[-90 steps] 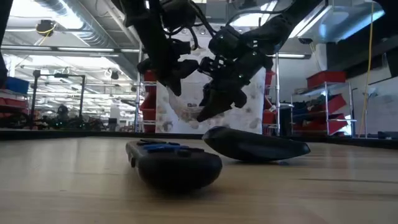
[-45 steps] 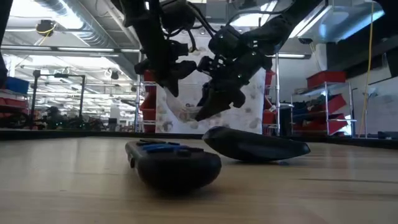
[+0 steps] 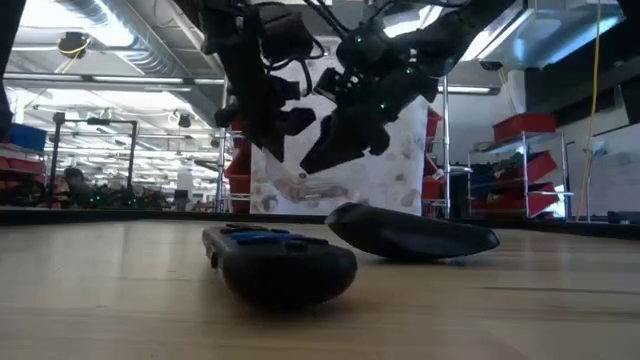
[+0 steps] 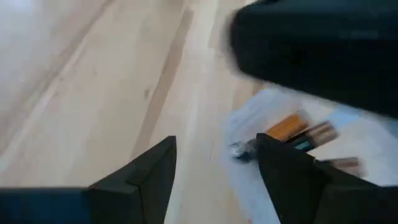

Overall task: Insert battery
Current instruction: Insert the small silver battery into the mouse

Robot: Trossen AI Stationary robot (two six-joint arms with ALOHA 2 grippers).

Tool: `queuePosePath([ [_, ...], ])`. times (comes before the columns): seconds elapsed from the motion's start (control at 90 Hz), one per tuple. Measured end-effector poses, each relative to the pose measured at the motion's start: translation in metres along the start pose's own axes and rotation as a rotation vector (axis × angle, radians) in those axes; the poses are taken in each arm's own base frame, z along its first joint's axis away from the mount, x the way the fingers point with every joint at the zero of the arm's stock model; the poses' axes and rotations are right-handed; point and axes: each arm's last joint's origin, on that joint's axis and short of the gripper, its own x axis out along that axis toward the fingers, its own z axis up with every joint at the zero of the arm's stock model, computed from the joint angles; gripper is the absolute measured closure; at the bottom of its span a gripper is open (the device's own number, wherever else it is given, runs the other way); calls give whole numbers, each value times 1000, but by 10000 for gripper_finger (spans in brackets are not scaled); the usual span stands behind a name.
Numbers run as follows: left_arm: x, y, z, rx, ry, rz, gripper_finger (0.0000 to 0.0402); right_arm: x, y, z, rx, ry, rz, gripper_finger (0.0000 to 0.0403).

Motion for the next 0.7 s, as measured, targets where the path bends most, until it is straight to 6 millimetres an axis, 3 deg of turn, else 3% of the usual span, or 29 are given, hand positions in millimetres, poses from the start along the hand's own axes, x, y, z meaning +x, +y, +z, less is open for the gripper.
queuePosePath([
  [0.233,0,-1,-1,-12,10,-28,394,10,-1,-9,10,56,-53,198],
  [0.578,-4,-8,-1,-25,-12,-59,394,12,-1,-8,28,14,-24,198],
  [0.7,-4,-7,-2,-16,0,-57,394,16,0,-11,75,28,-17,216],
])
